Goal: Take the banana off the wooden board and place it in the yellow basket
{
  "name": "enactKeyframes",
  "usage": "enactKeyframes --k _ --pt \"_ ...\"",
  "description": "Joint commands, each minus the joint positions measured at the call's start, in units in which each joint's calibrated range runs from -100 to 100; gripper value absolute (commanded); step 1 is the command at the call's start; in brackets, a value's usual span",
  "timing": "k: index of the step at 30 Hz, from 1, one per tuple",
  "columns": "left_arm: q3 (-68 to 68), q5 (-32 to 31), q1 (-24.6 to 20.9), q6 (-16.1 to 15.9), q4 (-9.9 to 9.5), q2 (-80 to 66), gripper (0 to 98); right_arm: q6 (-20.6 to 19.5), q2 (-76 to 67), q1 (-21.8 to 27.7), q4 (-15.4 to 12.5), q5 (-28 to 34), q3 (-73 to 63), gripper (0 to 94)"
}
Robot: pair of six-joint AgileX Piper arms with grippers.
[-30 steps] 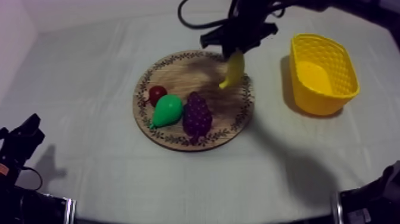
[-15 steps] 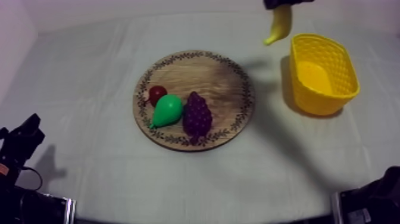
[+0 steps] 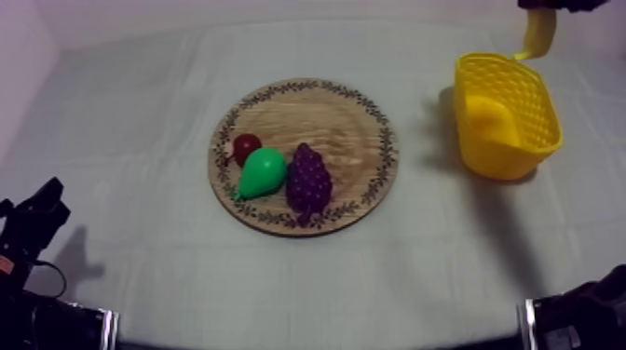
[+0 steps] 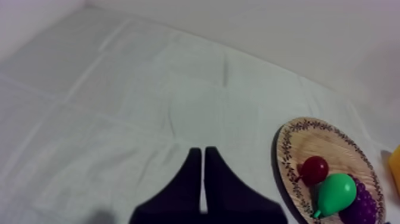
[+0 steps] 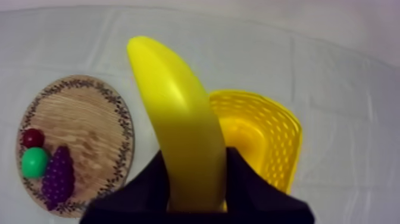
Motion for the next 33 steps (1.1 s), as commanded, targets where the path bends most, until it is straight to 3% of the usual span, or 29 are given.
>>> enactKeyframes --k 1,14,33 --pt "0.03 -0.02 -0.01 -0.01 -0.01 -0.03 0.1 0.04 0.87 1.88 -0.06 -1.40 3.58 19.4" --pt "0.03 -0.02 -0.01 -0.01 -0.01 -0.03 0.1 0.61 10.95 6.46 0.17 -6.95 6.89 19.9" --pt "0.03 -0.02 -0.01 -0.01 -0.01 -0.03 0.1 -3.07 26.50 5.86 3.71 -13.70 8.15 20.0"
